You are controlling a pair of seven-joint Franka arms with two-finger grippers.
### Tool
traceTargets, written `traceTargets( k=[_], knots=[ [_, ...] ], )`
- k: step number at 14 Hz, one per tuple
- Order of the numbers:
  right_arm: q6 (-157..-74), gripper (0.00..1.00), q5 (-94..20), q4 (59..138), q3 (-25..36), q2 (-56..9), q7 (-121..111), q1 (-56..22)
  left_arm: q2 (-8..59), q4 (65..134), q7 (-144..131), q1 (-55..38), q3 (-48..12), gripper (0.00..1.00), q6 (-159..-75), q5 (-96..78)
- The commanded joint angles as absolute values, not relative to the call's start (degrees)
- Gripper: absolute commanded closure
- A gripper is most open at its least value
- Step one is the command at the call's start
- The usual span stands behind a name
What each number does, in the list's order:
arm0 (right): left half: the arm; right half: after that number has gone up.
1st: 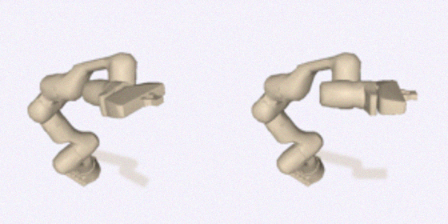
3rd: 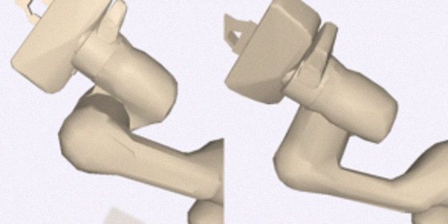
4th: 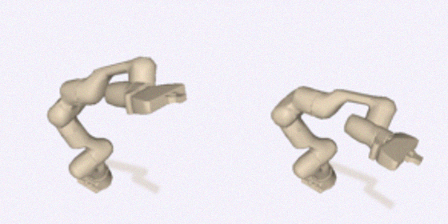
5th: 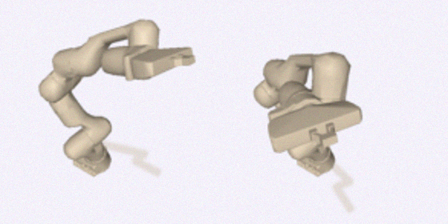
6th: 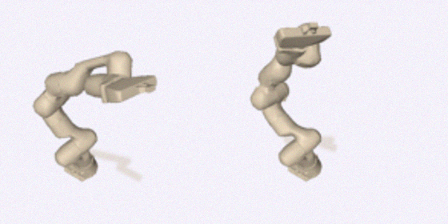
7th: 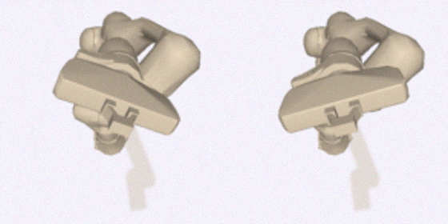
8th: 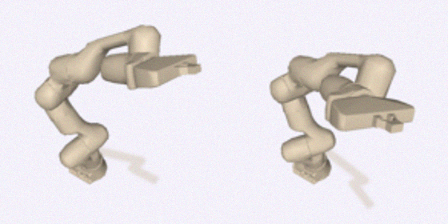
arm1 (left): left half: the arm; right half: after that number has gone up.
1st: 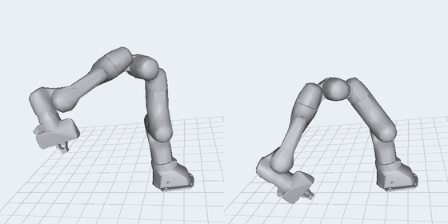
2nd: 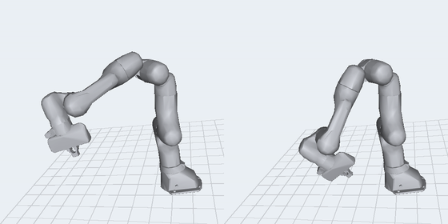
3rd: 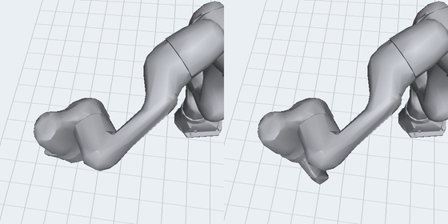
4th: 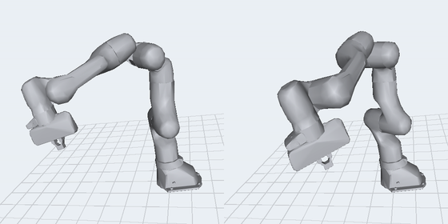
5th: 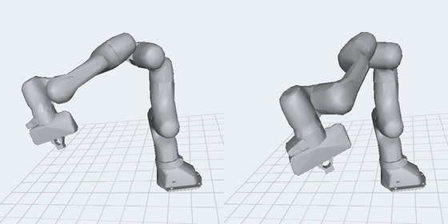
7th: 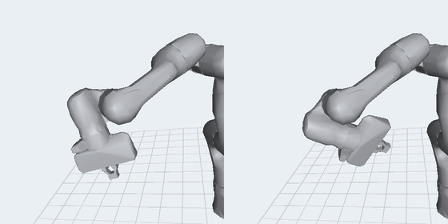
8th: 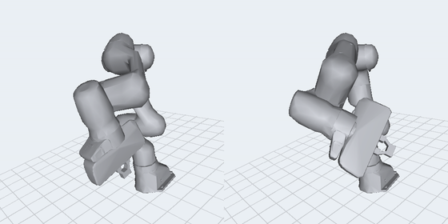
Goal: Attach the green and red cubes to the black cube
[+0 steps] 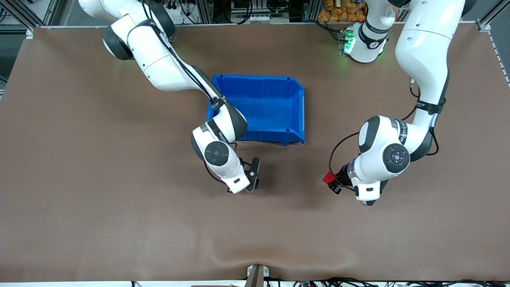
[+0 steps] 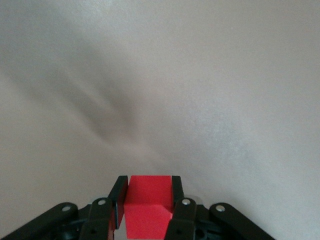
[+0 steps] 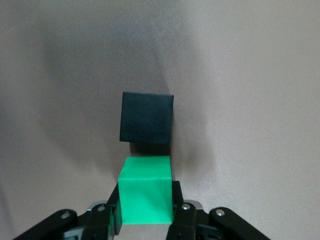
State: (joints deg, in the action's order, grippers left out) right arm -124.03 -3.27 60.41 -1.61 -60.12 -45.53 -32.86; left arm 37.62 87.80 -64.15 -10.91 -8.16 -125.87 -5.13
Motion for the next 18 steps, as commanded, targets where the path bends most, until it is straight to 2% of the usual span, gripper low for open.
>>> traceTargets(
  k=[1, 8, 9, 10, 12, 18],
  knots=[
    [-124.45, 1.0, -3.08, 58.01, -0.88, -61.52, -44.65, -33.84, 39.64, 84.9, -65.21, -12.21, -8.0, 1.0, -125.68, -6.94],
    [-126.56, 1.0, -3.08, 57.83, -0.79, -62.23, -44.65, -34.01, 39.55, 84.64, -64.34, -11.96, -7.91, 1.0, -125.77, -10.63],
    [-126.65, 0.95, -3.08, 57.83, -0.79, -62.23, -44.65, -34.01, 39.38, 84.64, -64.16, -11.52, -8.08, 1.0, -125.77, -10.72],
    [-126.65, 0.69, -2.99, 57.83, -0.79, -62.23, -44.65, -34.45, 39.11, 84.55, -64.68, -12.04, -8.26, 1.0, -125.77, -11.16],
    [-127.7, 0.0, -3.08, 58.01, -0.53, -62.31, -44.65, -34.54, 38.85, 84.55, -65.13, -12.22, -8.35, 1.0, -125.77, -11.25],
    [-127.71, 0.0, -2.55, 58.36, -0.44, -61.97, -44.56, -34.89, 38.85, 84.64, -64.25, -12.22, -8.26, 1.0, -125.68, -10.28]
  ],
)
